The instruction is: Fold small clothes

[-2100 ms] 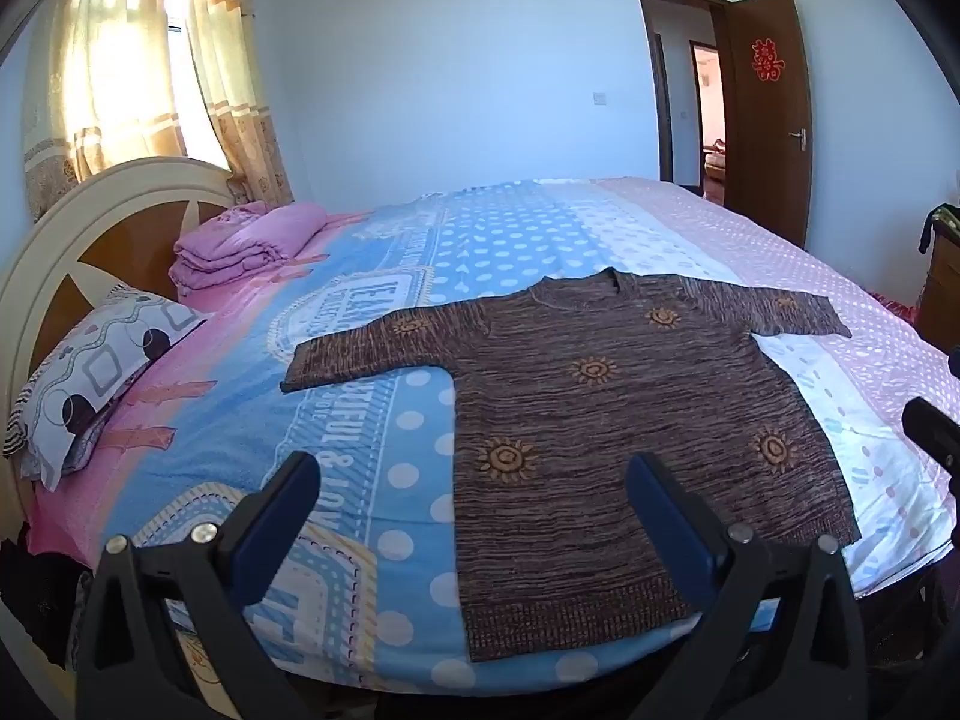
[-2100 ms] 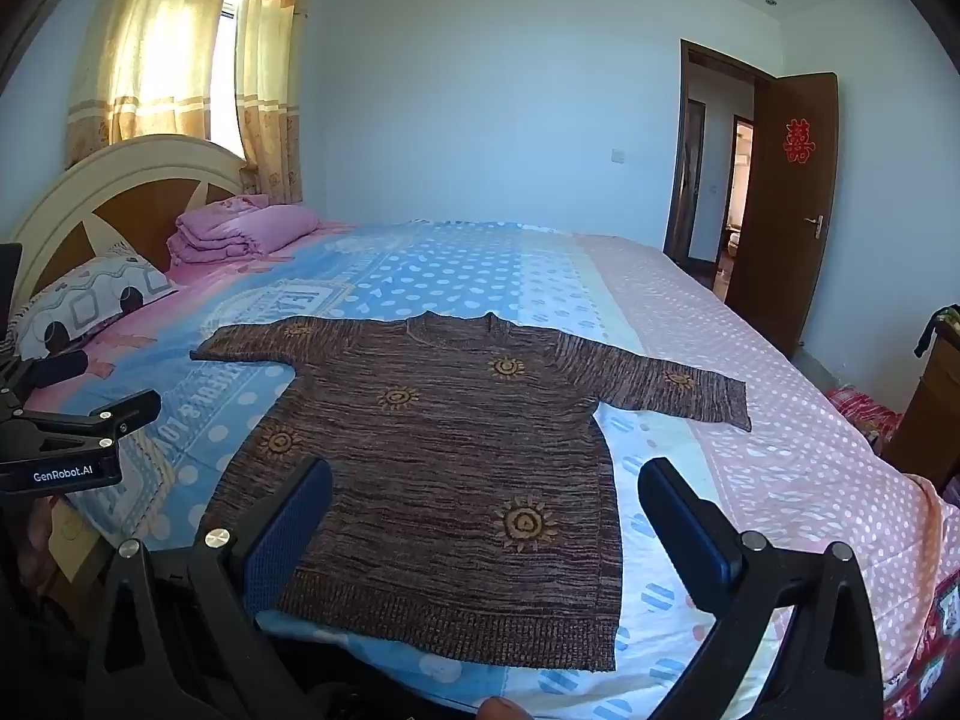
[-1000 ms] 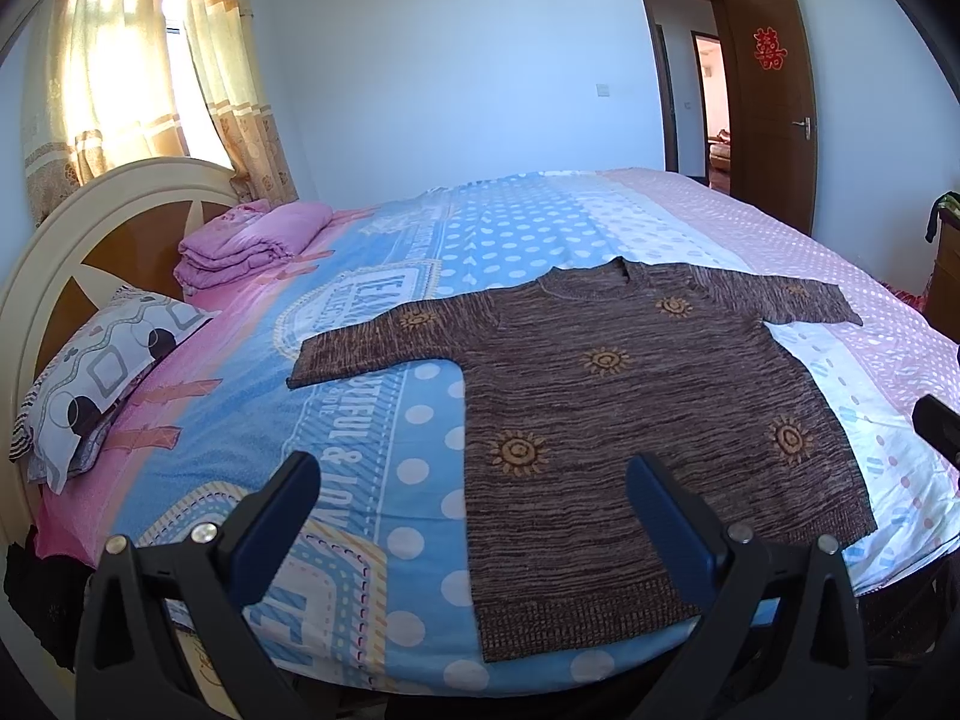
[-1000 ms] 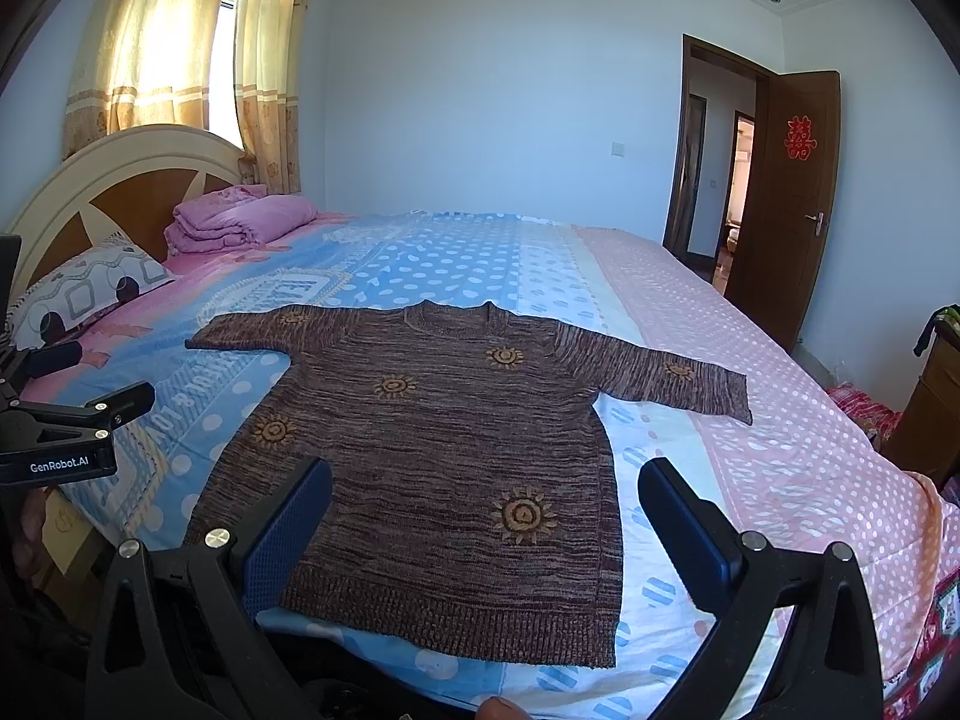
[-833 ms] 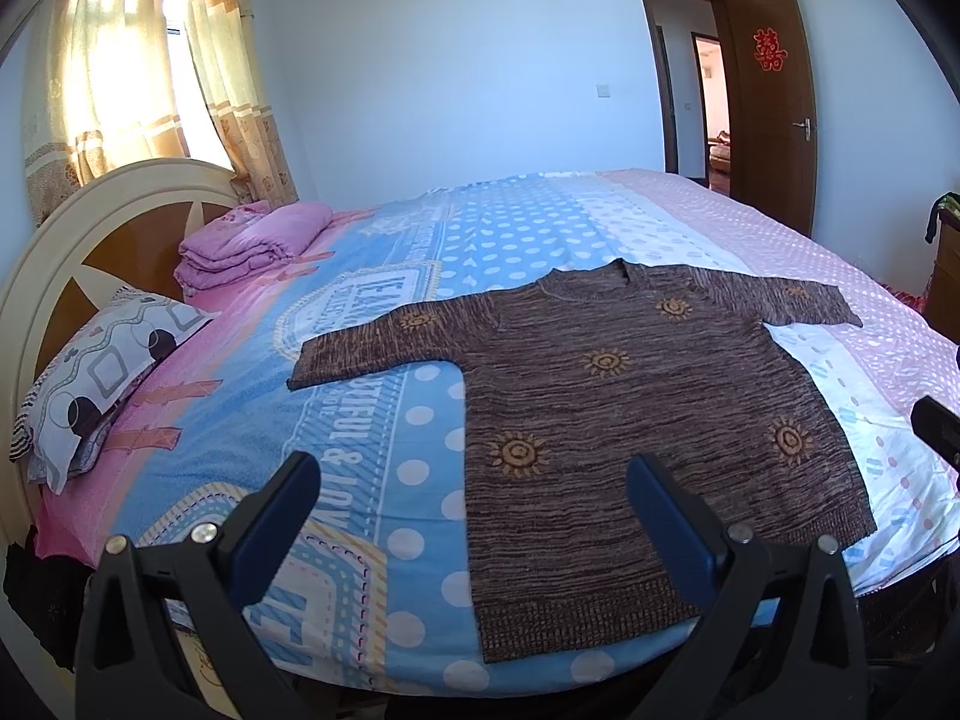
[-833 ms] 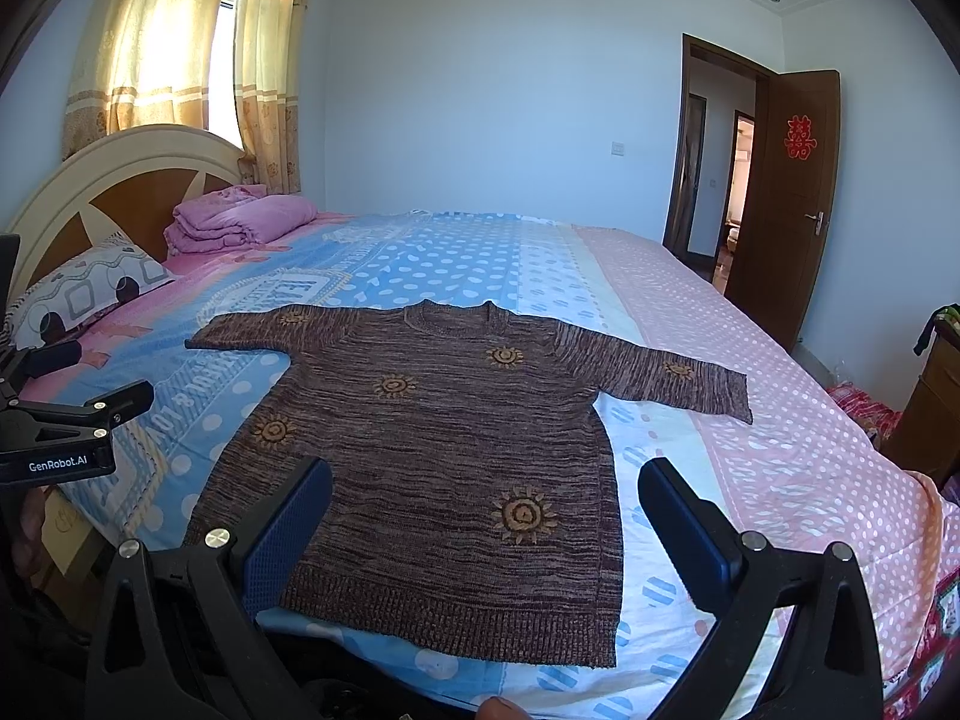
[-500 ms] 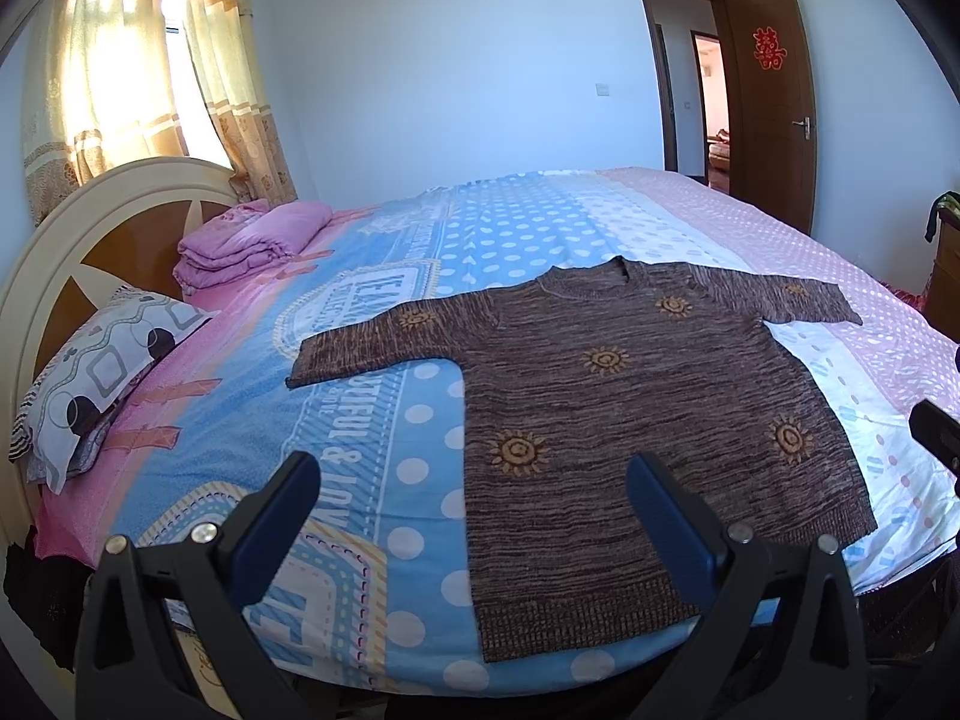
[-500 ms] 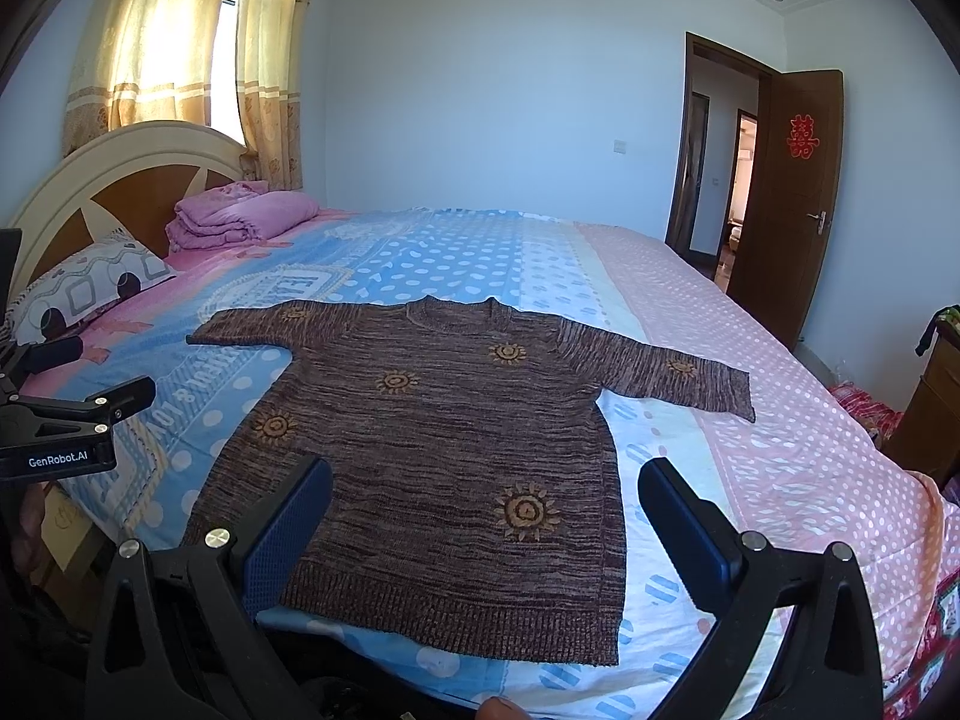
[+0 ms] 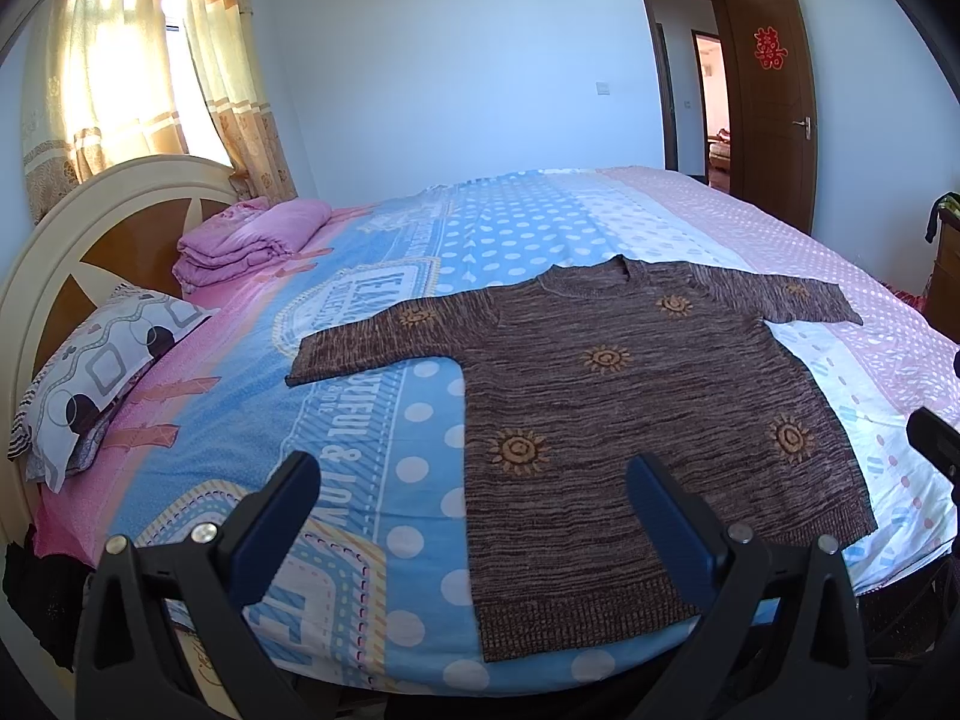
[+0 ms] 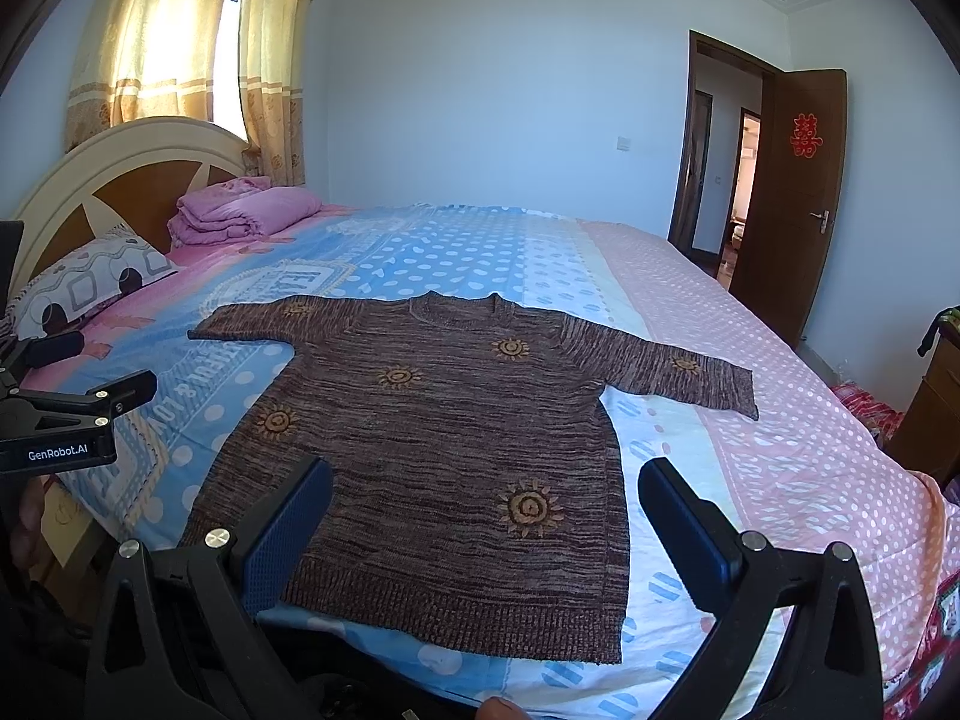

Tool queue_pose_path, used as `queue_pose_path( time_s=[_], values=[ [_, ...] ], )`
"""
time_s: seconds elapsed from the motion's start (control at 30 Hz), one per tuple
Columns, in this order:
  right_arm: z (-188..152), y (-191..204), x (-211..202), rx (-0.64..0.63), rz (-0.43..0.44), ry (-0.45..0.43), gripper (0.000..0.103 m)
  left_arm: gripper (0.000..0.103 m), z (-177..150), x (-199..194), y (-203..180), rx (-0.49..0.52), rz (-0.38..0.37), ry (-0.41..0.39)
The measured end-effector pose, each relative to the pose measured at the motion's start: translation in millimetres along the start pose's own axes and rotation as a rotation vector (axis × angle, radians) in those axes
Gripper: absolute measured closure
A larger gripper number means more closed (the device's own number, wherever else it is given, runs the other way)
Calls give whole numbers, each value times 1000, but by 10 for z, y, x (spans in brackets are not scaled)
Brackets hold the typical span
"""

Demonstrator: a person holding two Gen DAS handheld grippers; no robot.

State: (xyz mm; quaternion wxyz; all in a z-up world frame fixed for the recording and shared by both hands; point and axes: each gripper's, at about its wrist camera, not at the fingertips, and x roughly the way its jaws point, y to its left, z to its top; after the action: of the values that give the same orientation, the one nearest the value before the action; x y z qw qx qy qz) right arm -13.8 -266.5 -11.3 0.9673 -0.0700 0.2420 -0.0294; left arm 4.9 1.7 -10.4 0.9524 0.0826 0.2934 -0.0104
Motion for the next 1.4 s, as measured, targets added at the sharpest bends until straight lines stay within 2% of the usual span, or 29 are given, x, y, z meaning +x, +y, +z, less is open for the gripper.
queue_pose_path(
  time_s=[1.13,1.4],
  values=[
    [-53,1,128,-13,10,32,1,0,4,105,20,2,4,23],
    [-31,-265,405,1,64,50,1,0,50,340,-72,54,17,24]
  ],
)
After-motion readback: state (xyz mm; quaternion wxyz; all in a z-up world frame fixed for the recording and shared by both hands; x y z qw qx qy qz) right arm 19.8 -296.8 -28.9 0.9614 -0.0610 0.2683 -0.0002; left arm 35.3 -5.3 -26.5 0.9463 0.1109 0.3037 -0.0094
